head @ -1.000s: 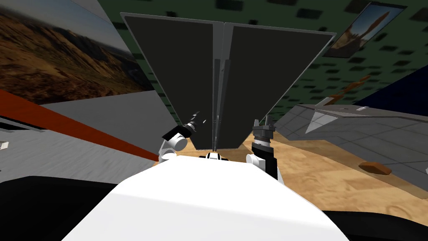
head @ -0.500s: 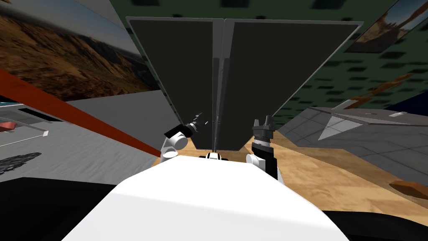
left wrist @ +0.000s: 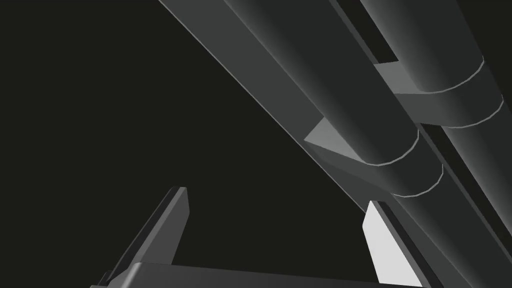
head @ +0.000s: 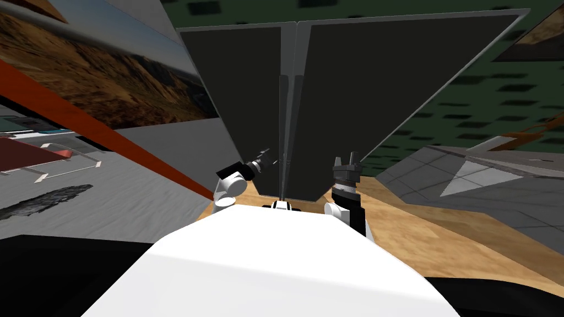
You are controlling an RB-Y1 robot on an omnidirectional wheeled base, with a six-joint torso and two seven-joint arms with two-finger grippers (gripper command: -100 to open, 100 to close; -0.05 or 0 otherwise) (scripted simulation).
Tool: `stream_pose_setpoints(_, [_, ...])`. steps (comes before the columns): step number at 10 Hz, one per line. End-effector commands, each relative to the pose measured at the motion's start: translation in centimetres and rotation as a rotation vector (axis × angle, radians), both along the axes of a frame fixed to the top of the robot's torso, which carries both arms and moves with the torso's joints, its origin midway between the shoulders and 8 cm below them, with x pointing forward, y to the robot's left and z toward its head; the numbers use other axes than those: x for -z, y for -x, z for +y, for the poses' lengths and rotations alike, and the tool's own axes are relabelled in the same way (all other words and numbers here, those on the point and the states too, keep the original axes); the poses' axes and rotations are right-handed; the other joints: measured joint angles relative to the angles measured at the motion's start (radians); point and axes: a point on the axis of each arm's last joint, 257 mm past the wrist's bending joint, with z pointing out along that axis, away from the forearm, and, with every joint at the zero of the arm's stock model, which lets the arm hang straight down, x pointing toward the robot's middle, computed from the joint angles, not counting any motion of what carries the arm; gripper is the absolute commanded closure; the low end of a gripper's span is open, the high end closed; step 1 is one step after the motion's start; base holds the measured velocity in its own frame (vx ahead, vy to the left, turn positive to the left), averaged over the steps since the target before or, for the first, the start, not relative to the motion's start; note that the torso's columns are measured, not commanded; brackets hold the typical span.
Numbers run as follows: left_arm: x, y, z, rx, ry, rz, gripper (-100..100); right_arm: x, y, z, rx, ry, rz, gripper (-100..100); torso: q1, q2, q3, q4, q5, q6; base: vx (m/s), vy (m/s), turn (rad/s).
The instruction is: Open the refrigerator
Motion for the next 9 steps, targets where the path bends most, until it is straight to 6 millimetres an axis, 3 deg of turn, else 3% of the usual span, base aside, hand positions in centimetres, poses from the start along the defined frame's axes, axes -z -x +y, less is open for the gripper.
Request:
stream_pose_setpoints(1, [-1.6,1.2,-2.1,0.051,0.061,0.015,-100,0.0,0.0,0.0,0.000,0.000,0.000,0,-0.001,0.000,0.000,0.000,0.000,0.001,0.011,-0.074,0.184])
stream_pose_setpoints(5, [-7.3,3.5,-3.9,0.097,0.187,-0.052,-100,0.0,0.0,0.0,0.000,0.000,0.000,0,-0.016,0.005,0.002,0.006,-0.006,0.008,0.010,-0.051,0.086])
stream_pose_setpoints(7, [-8.5,3.9,-4.1,0.098,0.218,-0.069,-100,0.0,0.0,0.0,0.000,0.000,0.000,0,-0.003,-0.001,-0.001,0.000,-0.001,0.001,0.004,-0.041,-0.003])
stream_pose_setpoints(8, [-7.7,3.6,-3.8,0.097,0.205,-0.060,-100,0.0,0.0,0.0,0.000,0.000,0.000,0,0.002,-0.001,-0.001,0.000,0.001,0.000,0.000,-0.019,0.004])
stream_pose_setpoints(9, [-8.3,3.8,-4.0,0.106,0.205,-0.060,-100,0.0,0.0,0.0,0.000,0.000,0.000,0,0.004,-0.001,-0.001,0.000,0.001,0.000,0.052,-0.047,0.053])
